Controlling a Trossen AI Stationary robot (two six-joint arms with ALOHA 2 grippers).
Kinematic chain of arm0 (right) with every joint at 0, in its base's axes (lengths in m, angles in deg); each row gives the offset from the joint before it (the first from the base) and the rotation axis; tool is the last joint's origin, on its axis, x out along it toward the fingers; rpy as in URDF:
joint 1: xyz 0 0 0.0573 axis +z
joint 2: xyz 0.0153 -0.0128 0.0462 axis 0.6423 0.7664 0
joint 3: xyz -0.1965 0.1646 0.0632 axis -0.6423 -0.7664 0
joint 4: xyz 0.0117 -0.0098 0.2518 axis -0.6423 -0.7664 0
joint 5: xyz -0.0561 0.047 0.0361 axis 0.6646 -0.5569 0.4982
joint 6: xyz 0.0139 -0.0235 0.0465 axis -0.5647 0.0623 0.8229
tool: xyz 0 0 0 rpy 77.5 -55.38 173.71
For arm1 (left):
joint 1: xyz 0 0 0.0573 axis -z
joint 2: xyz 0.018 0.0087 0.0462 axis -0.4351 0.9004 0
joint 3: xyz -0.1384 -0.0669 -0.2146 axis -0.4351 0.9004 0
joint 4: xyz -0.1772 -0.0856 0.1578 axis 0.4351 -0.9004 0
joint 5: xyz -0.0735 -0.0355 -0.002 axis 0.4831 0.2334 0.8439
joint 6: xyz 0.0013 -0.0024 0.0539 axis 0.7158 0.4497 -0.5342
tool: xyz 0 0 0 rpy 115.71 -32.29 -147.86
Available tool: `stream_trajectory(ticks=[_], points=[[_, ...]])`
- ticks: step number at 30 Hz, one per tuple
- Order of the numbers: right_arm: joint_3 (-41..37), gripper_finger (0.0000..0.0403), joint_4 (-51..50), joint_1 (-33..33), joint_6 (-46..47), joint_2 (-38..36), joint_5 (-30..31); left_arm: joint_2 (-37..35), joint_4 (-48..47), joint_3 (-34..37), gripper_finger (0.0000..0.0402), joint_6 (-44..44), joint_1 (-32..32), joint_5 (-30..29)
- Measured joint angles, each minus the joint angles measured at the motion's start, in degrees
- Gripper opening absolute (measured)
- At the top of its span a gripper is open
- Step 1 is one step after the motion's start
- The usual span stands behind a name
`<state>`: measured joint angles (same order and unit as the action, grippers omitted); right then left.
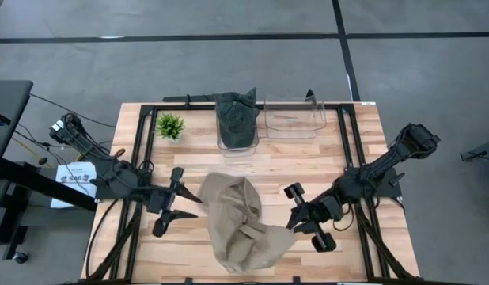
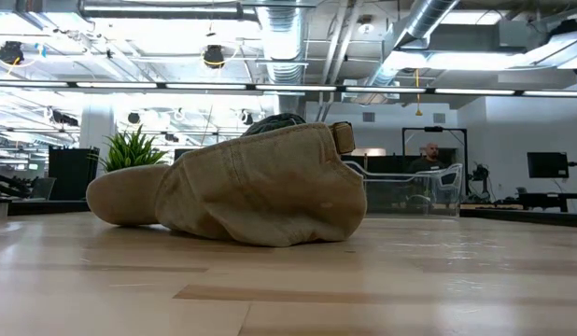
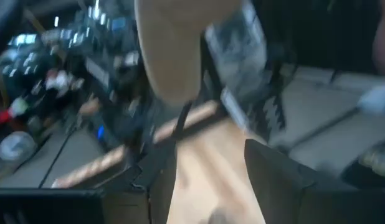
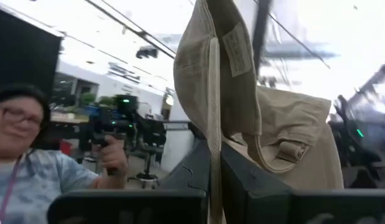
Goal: Pick & Place hat
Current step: Put the brown cap into the right transparent bin
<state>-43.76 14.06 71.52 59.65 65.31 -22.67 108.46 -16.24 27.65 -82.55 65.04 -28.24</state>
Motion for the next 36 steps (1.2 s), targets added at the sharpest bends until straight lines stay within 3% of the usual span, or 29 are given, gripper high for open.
stream_trajectory(ticks=[8,14,21,31,36], points=[[1.69,0.0008,2.82,-5.27,-1.33,0.02,-11.01,5.09,16.00,0.00,0.0186,2.66,-10.41,10.83],[3.63,0.0008,2.33,-8.89,1.01,0.02,-16.63,11.43,27.56,0.00,0.0186,12.39,-20.68,24.97],[3.93,0.0008,2.31,-11.09,2.08,0.02,-18.36,16.57,36.72,0.00,0.0186,20.63,-27.74,34.39],[3.93,0.0008,1.78,-14.94,2.13,0.00,-18.88,23.11,45.68,-0.02,0.0186,21.98,-30.08,35.34],[3.97,0.0008,0.57,-15.45,2.13,0.00,-19.35,23.26,47.53,-0.02,0.0186,21.98,-29.48,39.52]])
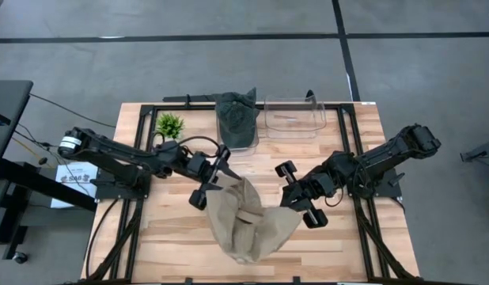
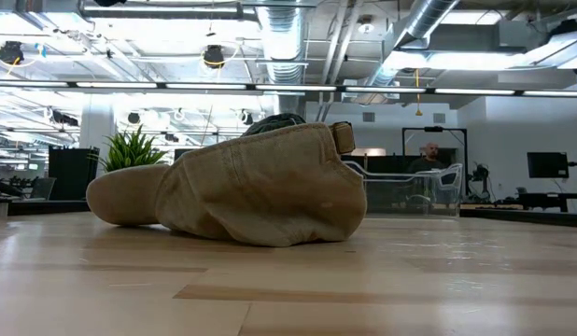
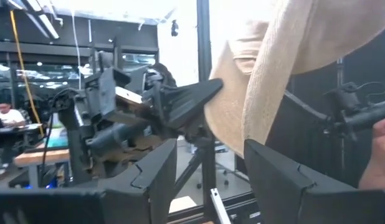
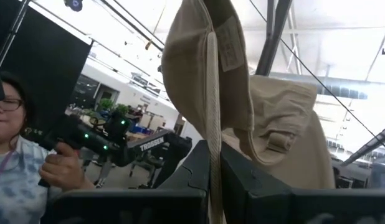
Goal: Pick & Place hat
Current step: Put the brown cap into the right transparent bin
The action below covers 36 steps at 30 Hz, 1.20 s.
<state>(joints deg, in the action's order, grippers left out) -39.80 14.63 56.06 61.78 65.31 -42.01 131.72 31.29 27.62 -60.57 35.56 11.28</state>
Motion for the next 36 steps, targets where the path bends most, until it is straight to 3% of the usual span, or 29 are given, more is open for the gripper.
stream_trajectory(ticks=[12,28,32,36], points=[[-0.01,0.0008,-0.94,-0.15,-0.08,0.08,1.65,-0.10,1.28,-0.05,0.0186,0.21,4.56,3.42],[-0.03,0.0012,-2.67,-1.11,-0.44,0.04,2.74,-0.10,1.62,-0.09,0.0183,0.00,7.16,3.12],[-0.03,0.0017,-3.59,-1.16,-0.44,0.04,2.85,-0.10,1.59,-0.09,0.0148,0.00,7.18,1.52],[-0.05,0.0019,-4.42,-1.16,-0.46,0.02,2.85,-0.10,1.57,-0.09,0.0081,0.00,7.21,0.32]])
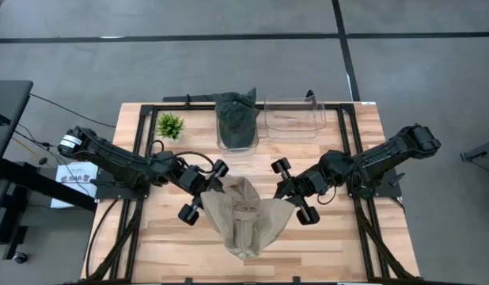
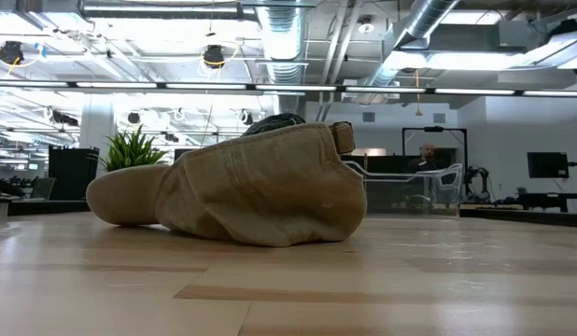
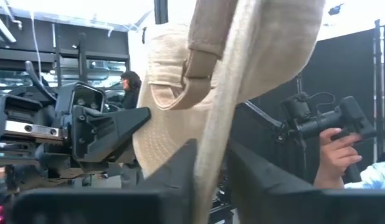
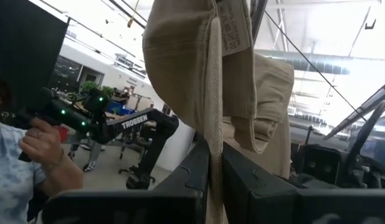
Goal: Pick & Place hat
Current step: Put the brown cap into the right transparent bin
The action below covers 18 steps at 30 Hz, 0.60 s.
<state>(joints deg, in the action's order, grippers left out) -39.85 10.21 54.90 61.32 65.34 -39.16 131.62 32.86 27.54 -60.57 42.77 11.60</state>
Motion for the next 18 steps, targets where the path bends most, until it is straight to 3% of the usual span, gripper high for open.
stream_trajectory(ticks=[4,12,18], points=[[0.00,0.0018,-0.33,-0.04,0.41,-0.02,0.14,-0.12,0.52,0.00,0.0015,0.49,0.11,0.58],[0.00,0.0052,-2.17,-0.07,1.36,-0.04,4.38,-3.86,-1.62,0.02,0.0012,4.47,0.02,-1.07],[0.00,0.0095,-5.21,-0.22,1.49,-0.04,6.62,-9.83,-11.37,0.02,0.0015,6.02,0.07,-5.48]])
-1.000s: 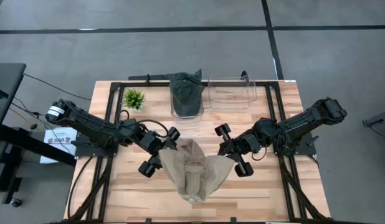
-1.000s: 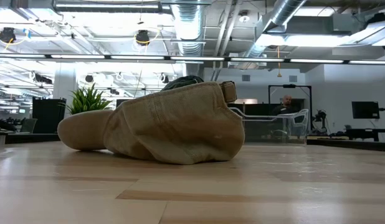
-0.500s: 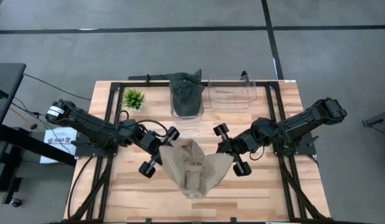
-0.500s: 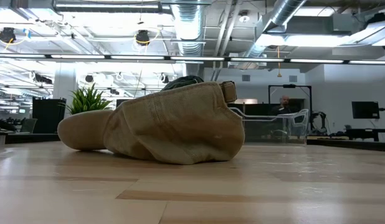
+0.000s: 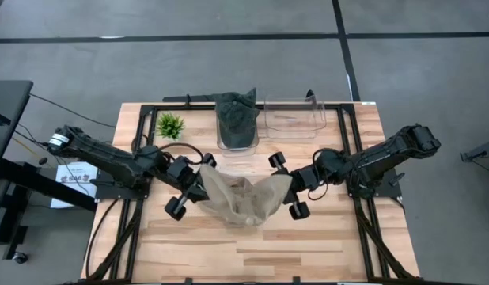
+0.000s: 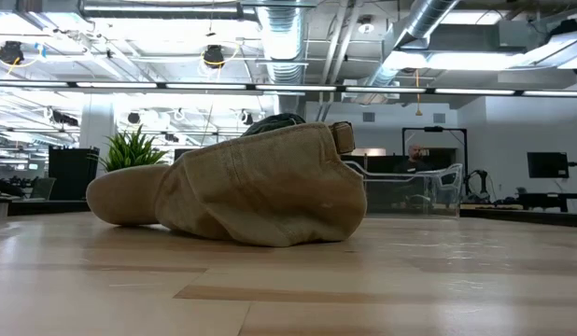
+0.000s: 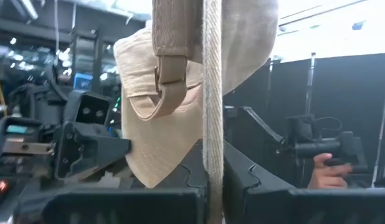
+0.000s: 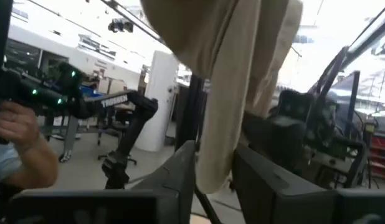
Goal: Pick & Place hat
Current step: Put the brown cap into the right transparent bin
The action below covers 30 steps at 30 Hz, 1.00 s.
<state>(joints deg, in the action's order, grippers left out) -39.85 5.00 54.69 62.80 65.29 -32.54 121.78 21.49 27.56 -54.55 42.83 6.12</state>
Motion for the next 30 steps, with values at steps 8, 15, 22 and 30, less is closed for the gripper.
stream_trajectory(ticks=[8,15,22,30], points=[[0.00,0.0139,-9.64,-1.56,0.02,0.02,-0.06,-8.72,-17.93,0.00,0.0015,4.25,-0.04,-2.93],[-0.02,0.0153,-23.24,-2.38,0.00,0.02,5.74,-15.61,-32.30,-0.02,0.0015,3.23,0.07,-9.61],[-0.02,0.0143,-35.12,-3.54,0.67,0.02,13.61,-18.27,-35.01,2.98,0.0014,4.56,2.88,-11.45],[-0.02,0.0132,-30.25,2.95,2.88,0.02,3.80,-19.30,-35.71,6.84,0.0014,4.65,6.03,-15.27]])
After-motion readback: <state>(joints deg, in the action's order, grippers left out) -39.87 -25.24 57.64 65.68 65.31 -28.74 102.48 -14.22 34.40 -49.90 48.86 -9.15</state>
